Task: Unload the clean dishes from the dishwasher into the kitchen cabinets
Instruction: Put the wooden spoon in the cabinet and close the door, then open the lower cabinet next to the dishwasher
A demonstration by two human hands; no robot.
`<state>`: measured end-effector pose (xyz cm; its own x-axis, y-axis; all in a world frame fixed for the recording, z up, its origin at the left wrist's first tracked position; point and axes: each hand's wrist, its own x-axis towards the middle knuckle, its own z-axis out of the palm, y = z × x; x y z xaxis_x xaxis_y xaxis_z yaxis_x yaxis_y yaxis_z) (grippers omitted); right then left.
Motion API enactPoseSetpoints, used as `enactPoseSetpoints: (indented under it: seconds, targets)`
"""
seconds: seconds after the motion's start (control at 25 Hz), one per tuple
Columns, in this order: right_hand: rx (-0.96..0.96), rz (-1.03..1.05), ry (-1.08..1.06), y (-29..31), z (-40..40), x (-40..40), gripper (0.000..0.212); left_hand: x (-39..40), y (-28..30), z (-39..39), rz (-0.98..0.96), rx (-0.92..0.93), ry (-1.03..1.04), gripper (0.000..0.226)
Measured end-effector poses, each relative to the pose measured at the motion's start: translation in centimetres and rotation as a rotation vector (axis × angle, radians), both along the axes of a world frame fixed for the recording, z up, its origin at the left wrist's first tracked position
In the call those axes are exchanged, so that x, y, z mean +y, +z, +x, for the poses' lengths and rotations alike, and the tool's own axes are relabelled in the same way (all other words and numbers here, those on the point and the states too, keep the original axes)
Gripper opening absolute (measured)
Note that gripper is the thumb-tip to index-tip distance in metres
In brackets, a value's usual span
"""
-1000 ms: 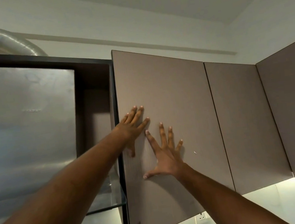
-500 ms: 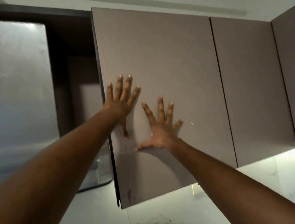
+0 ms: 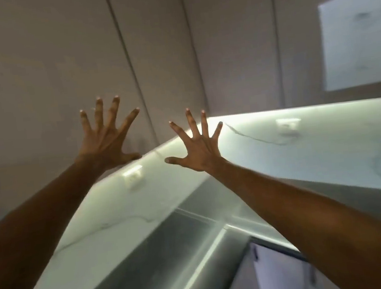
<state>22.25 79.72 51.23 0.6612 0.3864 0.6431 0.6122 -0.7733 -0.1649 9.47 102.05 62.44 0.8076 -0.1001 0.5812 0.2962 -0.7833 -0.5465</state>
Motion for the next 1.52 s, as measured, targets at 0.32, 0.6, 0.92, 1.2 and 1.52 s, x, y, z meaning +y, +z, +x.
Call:
enactPoseSetpoints:
  seconds: [0.32,0.6,0.92,1.2,1.52]
  targets:
    - [0.381,-0.080,-0.460,-28.5,-10.8,-37.0,0.099,-28.9,-30.7,1.9,-0.451,0.307,-0.451,0.119]
    - [0.826,-0.111,-0.793,-44.4,-29.3,-56.8,0.094,-48.6,-50.3,-7.0,-0.664,0.818,-0.424,0.120]
    - [1.102,-0.080,-0.929,-53.7,-36.8,-57.4,0.097,-49.1,-60.5,-4.6,-0.655,0.988,-0.400,0.085]
    - [1.332,0.165,-0.763,-57.7,-23.2,-44.3,0.099,-42.7,-64.9,6.8,-0.714,1.111,-0.387,0.080]
    - [1.208,0.741,-0.620,-59.6,2.9,-28.6,0.052,-35.2,-70.2,19.0,-1.089,1.179,-0.225,0.079]
